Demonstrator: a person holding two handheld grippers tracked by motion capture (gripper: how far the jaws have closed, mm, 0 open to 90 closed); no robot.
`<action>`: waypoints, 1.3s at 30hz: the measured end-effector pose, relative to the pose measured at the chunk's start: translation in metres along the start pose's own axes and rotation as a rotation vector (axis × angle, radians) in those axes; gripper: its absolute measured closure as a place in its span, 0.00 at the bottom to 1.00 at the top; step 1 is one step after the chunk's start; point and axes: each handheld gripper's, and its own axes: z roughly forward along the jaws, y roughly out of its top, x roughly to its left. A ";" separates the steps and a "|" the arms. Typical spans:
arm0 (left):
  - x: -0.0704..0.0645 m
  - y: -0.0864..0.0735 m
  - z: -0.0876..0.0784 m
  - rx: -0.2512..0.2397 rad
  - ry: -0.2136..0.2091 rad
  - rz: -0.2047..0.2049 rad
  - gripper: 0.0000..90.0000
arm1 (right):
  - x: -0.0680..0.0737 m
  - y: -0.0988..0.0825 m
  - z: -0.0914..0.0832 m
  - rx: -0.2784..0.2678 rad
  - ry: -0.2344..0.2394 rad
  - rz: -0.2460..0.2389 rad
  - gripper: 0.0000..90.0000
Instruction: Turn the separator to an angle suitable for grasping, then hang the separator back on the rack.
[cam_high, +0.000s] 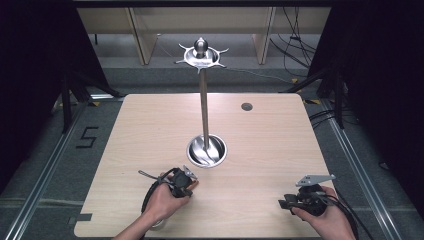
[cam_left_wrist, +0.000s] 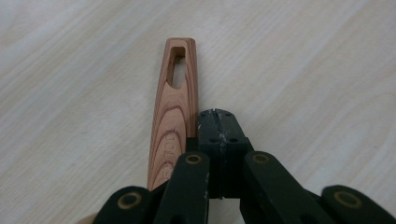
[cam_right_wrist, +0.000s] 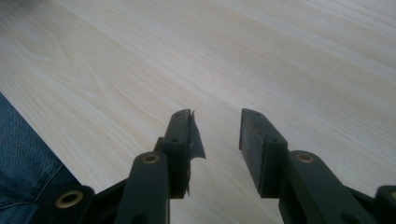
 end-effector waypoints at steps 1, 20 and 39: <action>0.002 -0.001 0.001 -0.014 0.003 -0.012 0.99 | 0.000 0.000 0.001 -0.010 -0.005 -0.011 0.72; 0.015 -0.019 -0.040 -0.138 0.098 -0.148 0.61 | -0.010 -0.001 -0.013 0.006 -0.011 0.038 0.70; 0.024 -0.011 -0.036 0.030 0.042 -0.182 0.55 | -0.018 -0.002 -0.014 -0.037 -0.052 0.025 0.69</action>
